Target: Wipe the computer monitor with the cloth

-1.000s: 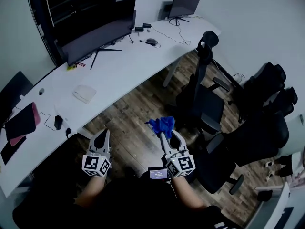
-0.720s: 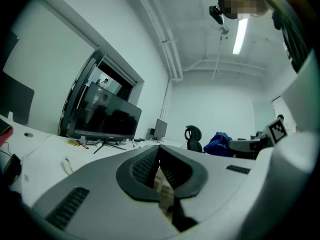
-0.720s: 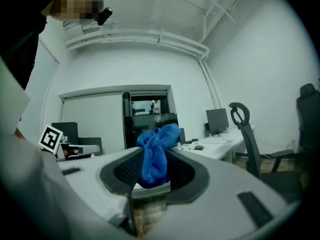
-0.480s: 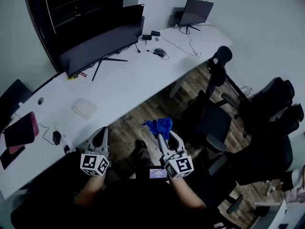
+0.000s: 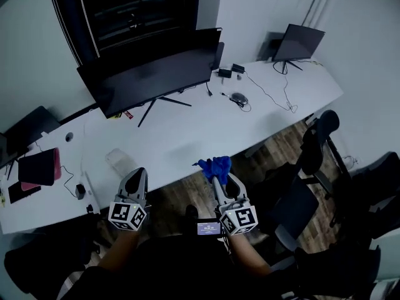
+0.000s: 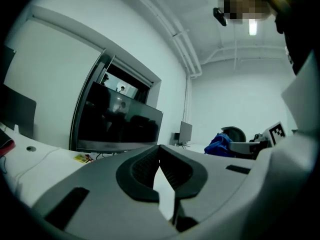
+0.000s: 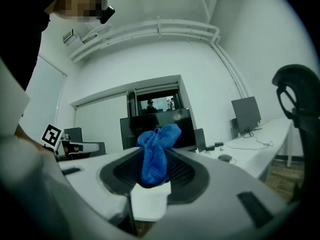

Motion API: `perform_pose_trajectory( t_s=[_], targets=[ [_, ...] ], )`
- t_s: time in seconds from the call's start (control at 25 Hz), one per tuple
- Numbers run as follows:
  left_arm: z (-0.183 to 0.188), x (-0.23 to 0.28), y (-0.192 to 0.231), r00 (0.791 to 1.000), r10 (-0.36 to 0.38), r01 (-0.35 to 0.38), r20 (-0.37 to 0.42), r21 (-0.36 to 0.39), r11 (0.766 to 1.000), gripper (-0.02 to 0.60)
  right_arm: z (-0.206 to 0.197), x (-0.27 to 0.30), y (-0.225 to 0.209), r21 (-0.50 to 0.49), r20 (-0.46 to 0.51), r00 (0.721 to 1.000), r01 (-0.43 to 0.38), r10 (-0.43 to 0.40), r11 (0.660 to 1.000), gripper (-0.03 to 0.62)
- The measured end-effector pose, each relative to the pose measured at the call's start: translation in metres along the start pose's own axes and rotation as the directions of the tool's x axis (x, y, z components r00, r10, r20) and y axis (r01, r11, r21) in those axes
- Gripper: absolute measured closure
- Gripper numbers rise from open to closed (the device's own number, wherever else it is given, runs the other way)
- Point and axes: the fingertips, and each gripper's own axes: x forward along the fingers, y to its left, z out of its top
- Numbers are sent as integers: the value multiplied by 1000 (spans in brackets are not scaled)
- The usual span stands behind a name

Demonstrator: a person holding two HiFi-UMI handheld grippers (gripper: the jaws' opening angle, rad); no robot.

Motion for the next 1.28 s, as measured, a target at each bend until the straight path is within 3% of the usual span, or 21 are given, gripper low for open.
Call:
perform_pose_trajectory(
  t_s=[0.24,0.44,0.6,0.76,1.08,1.28],
  targets=[
    [30,43,19,990,132,-133,40,33,991,586,28,74,-29,-63,16,989,-146,147,987,467],
    [56,52,39,977,207,-211,54,76,974,586,50,134,-19,-100,57,956,-281,288,954,465],
    [77,48,60,967,249,-254,61,106,961,586,87,182,13,-119,108,907,-395,408,911,465],
    [103,44,89,949,298,-310,107,136,941,586,132,230,57,-174,158,839,-495,520,851,465],
    [139,40,151,922,348,-371,172,130,920,586,208,315,162,-290,213,722,-596,658,749,467],
    [156,42,184,917,346,-374,196,125,919,586,237,367,221,-326,199,687,-626,699,708,467]
  ],
)
